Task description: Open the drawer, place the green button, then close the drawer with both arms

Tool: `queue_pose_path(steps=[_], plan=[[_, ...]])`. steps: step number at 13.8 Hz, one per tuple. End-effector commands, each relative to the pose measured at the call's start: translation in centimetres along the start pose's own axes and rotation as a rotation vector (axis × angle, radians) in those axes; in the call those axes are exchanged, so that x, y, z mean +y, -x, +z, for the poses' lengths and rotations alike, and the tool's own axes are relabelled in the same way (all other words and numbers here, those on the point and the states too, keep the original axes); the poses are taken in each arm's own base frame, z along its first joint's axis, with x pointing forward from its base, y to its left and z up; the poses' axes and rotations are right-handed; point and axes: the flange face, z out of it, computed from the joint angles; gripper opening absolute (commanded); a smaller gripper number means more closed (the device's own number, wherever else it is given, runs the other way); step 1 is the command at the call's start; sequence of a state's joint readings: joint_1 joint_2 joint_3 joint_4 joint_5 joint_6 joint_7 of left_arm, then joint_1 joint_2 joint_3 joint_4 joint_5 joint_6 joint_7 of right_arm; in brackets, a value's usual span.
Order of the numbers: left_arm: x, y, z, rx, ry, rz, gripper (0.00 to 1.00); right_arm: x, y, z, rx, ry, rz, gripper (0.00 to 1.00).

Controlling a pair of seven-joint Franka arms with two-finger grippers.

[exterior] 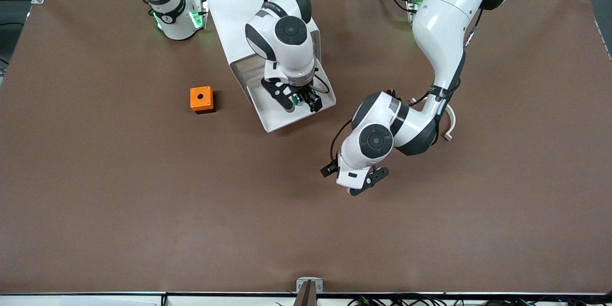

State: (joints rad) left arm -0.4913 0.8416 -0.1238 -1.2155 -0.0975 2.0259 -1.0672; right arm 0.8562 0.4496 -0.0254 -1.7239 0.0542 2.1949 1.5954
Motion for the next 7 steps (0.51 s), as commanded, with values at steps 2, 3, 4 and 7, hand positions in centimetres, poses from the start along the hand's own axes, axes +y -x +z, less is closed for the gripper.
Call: queue_pose_path(steps=[2, 3, 4, 7], plan=[[0.3, 1.3, 0.2, 0.025, -0.015, 0.016, 0.99, 0.3, -6.2, -3.7, 0.004, 0.047, -0.123, 1.00], [0.4, 1.8, 0.5, 0.023, -0.021, 0.022, 0.99, 0.8, -7.6, -4.4, 0.000, 0.061, -0.156, 1.00], [0.5, 2.5, 0.8, 0.021, -0.028, 0.031, 0.99, 1.3, -9.5, -5.1, -0.006, 0.078, -0.182, 1.00], [0.3, 3.8, 2.1, 0.010, -0.056, 0.038, 0.99, 3.1, -14.5, -7.6, -0.026, 0.106, -0.263, 1.00]])
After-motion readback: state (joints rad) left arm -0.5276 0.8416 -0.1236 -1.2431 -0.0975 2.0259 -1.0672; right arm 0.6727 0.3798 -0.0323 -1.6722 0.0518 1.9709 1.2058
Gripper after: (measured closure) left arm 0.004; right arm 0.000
